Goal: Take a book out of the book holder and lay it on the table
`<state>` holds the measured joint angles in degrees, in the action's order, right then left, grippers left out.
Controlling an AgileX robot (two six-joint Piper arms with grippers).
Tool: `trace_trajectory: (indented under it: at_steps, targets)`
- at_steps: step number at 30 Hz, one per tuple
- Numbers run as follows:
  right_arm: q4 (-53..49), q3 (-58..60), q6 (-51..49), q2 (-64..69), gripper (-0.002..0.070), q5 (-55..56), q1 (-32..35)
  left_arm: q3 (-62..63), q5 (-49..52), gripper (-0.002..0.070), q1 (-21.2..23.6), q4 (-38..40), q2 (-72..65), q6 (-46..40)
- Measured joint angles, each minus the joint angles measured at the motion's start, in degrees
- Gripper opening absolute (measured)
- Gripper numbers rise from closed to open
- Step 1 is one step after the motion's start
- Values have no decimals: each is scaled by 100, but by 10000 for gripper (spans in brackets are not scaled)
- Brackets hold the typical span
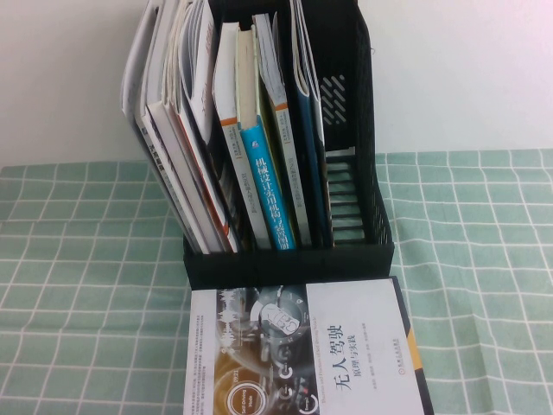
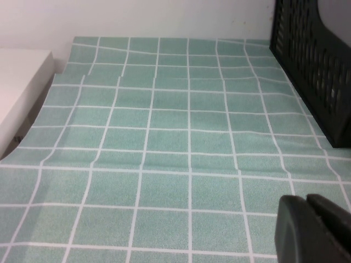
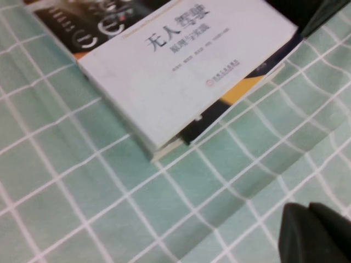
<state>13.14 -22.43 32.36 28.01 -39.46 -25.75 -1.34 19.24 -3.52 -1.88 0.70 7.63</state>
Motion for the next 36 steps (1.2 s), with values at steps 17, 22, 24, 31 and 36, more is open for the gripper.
trace_trajectory:
  at_steps: [17,22,24,31,36]
  targets:
    - [-2000,1402,-1871,-2289,-1,2753,2677,0,10,-3,22,0,0,0]
    - [-1938,2076,-2020,-2830,-1,2877,3000,0,10,-3,22,0,0,0]
    - [-1913,2313,-2188,-2854,-1,2866,3008,0,10,-3,22,0,0,0]
    - [-1799,2411,-2611,-2854,-1,1929,3008,0,10,-3,22,0,0,0]
    - [-1801,2411,-2624,-2854,-2,1929,3008,0,10,-3,22,0,0,0]
